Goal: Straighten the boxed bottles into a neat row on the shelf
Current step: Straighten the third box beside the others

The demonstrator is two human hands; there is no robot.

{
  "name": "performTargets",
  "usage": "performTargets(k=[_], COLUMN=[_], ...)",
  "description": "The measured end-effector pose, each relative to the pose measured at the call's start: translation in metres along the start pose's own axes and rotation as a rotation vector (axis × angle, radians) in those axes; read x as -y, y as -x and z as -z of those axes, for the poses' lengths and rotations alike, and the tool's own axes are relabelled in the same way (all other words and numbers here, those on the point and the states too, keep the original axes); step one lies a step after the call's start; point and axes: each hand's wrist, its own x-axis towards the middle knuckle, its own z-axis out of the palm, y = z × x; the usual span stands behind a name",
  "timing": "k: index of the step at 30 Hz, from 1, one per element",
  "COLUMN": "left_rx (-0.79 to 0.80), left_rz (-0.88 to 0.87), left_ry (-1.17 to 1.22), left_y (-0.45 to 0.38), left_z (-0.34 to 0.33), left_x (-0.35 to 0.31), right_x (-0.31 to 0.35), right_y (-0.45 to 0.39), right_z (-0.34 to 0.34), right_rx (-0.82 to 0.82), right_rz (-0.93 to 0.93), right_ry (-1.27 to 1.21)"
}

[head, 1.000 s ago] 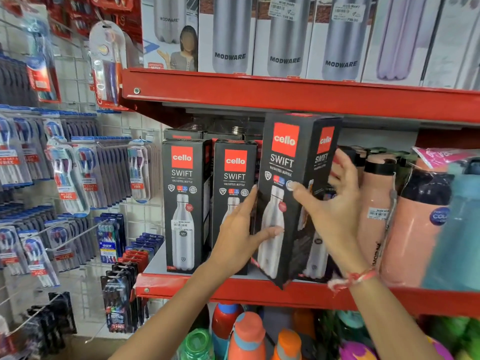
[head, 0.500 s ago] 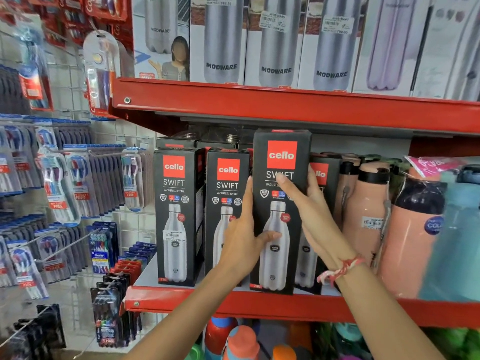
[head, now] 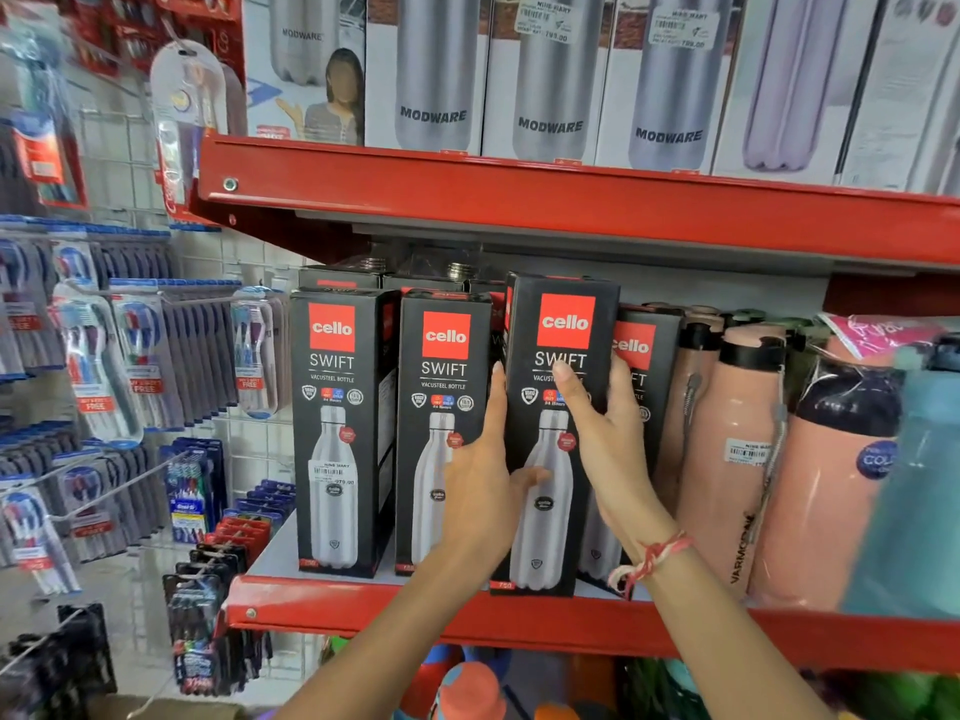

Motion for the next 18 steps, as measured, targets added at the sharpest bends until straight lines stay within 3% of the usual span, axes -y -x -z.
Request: performTargets(k=[6, 12, 18], left_rx=[-0.052, -0.023, -0.003], left_rz=[0.048, 0.046, -0.078], left_ry=[-0.241, -0.355, -0.578], left_y=[-0.015, -0.021, -0.021], left_z=[-0.019, -0.03, -0.017], left_x=[0.004, 0.019, 0.026], right_x=[-0.011, -0.022, -0.019], right_y=[-0.002, 0.006, 0.008], right_z=[-0.011, -0.02, -0.025], right_rx=[-0.084, -0.212, -0.265], right_rz=[0.025, 0.089, 0.158], right_ry=[0.088, 0.373, 0.445])
